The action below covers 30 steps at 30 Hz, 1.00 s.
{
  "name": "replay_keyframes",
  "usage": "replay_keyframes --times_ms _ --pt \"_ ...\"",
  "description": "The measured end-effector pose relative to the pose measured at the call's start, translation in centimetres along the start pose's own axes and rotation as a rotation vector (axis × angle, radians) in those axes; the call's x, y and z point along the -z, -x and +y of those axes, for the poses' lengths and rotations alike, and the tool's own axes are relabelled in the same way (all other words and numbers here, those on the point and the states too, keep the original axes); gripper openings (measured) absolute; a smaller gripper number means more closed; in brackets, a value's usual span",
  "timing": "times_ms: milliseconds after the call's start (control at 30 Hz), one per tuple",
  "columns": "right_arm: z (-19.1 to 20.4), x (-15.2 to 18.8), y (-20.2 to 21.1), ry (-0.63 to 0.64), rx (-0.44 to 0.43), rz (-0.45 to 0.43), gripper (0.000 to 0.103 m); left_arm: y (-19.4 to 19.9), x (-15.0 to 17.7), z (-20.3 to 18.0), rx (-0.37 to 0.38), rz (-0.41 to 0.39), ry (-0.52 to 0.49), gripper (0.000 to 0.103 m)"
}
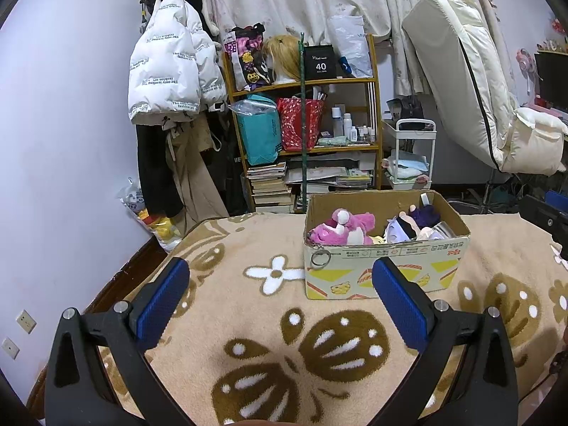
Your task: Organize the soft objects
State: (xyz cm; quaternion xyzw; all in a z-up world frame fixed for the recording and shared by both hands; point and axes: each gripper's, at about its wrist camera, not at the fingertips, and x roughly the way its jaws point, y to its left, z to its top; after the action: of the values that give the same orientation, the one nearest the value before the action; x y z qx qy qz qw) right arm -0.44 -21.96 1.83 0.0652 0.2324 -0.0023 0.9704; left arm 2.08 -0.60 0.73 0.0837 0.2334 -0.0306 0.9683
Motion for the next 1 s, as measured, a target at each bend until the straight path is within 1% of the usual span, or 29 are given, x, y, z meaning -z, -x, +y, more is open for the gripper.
replay_keyframes --times_ms 900,1000 --pt "-0.25 0.04 -0.08 -0.002 0.000 0.001 0.103 0.00 0.21 -0.17 -0.003 0.004 0.003 0.102" --pt "-0.29 0.03 -0.10 -0.002 0.000 0.000 0.103 -0.03 0.22 -0.14 0.007 0.003 0.004 0.102"
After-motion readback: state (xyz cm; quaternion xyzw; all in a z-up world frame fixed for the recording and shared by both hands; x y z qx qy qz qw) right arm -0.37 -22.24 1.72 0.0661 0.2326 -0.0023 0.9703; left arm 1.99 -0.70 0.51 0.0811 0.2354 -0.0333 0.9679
